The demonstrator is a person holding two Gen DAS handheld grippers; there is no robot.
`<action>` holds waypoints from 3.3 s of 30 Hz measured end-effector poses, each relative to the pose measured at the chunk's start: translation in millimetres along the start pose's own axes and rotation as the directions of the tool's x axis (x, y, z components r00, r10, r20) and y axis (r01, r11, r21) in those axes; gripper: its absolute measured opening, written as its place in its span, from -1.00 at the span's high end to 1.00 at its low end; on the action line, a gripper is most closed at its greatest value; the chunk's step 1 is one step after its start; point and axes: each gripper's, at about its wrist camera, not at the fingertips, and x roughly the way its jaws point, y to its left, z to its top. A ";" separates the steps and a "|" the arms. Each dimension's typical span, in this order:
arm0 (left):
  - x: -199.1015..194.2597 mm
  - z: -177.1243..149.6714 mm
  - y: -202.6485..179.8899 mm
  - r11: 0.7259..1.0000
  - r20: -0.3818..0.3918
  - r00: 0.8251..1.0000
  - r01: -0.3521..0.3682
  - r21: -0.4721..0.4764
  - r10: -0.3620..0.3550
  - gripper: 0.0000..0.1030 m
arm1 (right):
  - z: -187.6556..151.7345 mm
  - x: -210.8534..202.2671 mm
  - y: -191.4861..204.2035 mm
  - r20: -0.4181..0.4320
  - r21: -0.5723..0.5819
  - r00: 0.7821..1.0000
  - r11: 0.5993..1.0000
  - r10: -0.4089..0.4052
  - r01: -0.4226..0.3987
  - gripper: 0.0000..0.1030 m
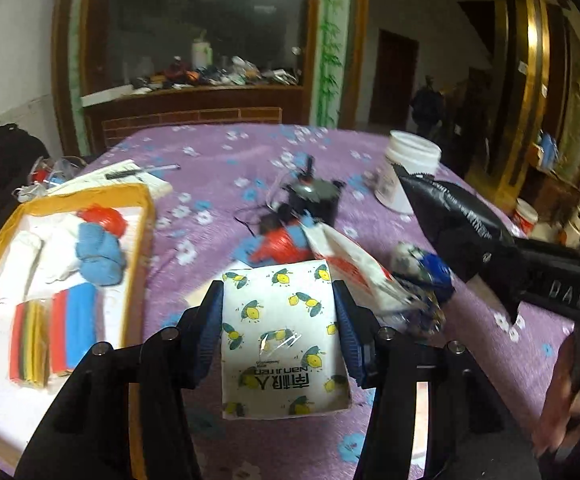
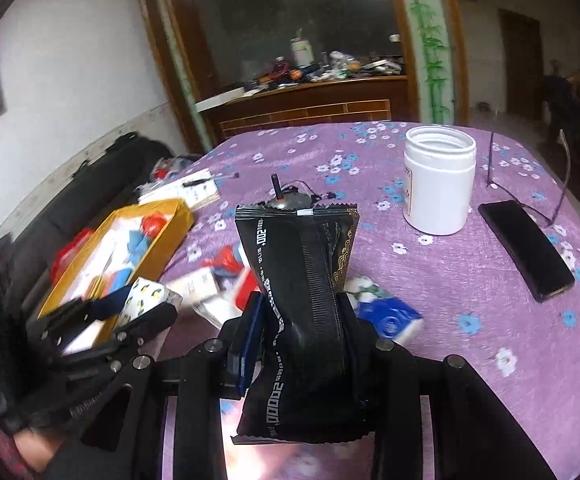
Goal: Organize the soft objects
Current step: 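Lift the lemon-print tissue pack and black snack bag off the table with both grippers, then carry the tissue pack and snack bag over the tray with both grippers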
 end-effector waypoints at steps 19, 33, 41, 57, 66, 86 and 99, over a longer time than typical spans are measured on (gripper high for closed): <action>1.7 -5.4 8.1 0.999 0.032 0.999 0.028 -0.039 -0.027 0.02 | -11.7 2.1 5.6 0.060 -0.011 0.998 1.000 0.014 -0.013 0.30; -1.3 -5.5 6.3 0.998 0.036 0.998 0.053 -0.040 -0.052 0.01 | -15.3 7.4 14.2 0.040 -0.050 0.999 0.998 0.027 -0.025 0.29; -1.2 -5.3 8.1 0.998 0.037 0.998 0.053 -0.045 -0.051 0.01 | -15.6 7.2 14.2 0.038 -0.046 0.999 0.999 0.026 -0.024 0.29; -2.4 -6.1 9.4 0.998 0.041 0.998 0.051 -0.048 -0.049 0.01 | -15.2 7.5 13.3 0.037 -0.043 0.999 0.999 0.023 -0.021 0.29; -3.1 -5.9 10.2 0.998 0.047 0.998 0.036 -0.052 -0.034 0.01 | -15.7 8.0 13.5 0.039 -0.040 0.999 0.999 0.016 -0.014 0.29; -19.9 2.0 23.3 0.997 0.056 0.998 0.009 -0.081 -0.005 0.01 | -16.9 5.2 16.2 0.050 -0.048 0.998 0.998 0.038 -0.036 0.29; -42.5 6.7 80.9 0.984 0.072 0.994 -0.075 -0.159 0.087 0.00 | -13.9 1.4 45.2 0.004 -0.025 0.991 0.990 0.136 -0.136 0.29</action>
